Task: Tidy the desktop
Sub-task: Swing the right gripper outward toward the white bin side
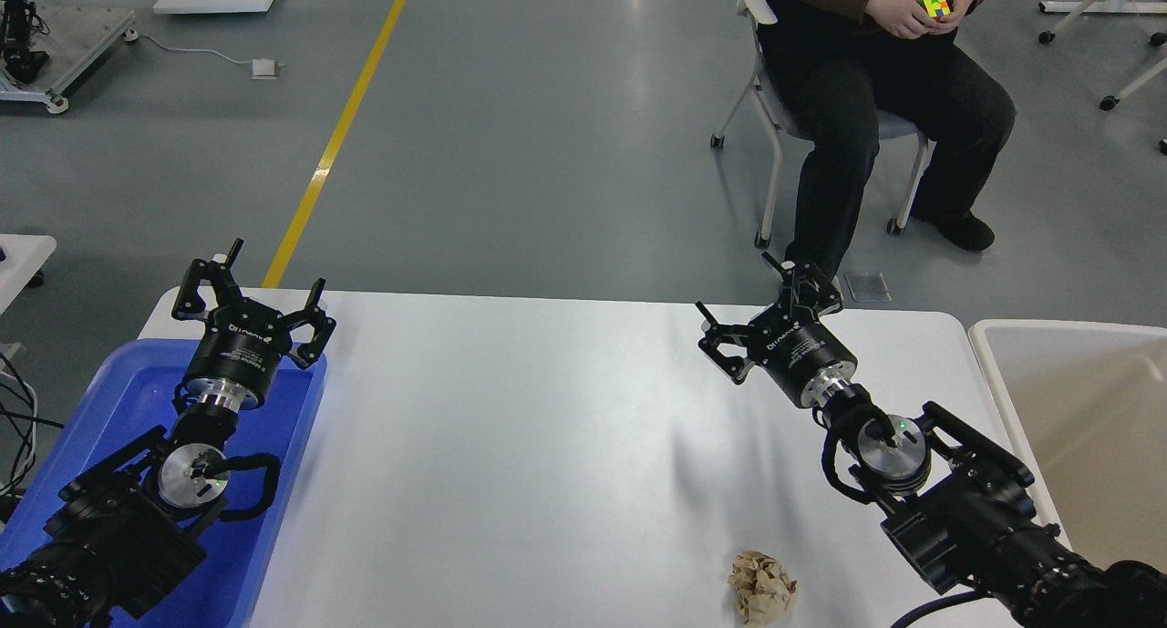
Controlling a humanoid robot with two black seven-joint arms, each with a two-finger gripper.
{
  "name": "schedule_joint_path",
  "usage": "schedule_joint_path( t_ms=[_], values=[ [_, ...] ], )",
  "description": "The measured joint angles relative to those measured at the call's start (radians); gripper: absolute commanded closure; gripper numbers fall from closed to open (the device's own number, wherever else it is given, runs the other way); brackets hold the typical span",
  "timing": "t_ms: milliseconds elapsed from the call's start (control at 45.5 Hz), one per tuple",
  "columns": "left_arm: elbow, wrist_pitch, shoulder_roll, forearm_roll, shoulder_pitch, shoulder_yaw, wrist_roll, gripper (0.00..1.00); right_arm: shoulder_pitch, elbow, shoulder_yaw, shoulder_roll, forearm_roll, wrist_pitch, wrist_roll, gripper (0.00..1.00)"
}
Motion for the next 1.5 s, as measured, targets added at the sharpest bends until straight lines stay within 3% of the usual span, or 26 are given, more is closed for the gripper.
schedule_joint_path(
  t_ms=[352,572,1100,1276,1496],
  values=[
    [0.000,0.000,0.000,0.000,0.000,0.000,0.000,0.00,-0.009,0.014,-0.005,-0.007,-0.026,0.002,0.004,0.00],
    [0.000,0.000,0.000,0.000,0.000,0.000,0.000,0.00,-0.013,0.092,-0.031,-0.088,-0.116,0.014,0.003,0.00],
    [0.000,0.000,0.000,0.000,0.000,0.000,0.000,0.00,-0.019,0.581,-0.207,-0.540,-0.481,-0.002,-0.003,0.00],
    [0.000,0.000,0.000,0.000,0.000,0.000,0.000,0.00,0.012,0.755,-0.291,-0.693,-0.760,-0.005,-0.004,0.00],
    [0.000,0.000,0.001,0.001,0.000,-0.001,0.000,0.00,0.018,0.858,-0.381,-0.785,-1.124,-0.046,0.001,0.00]
  ],
)
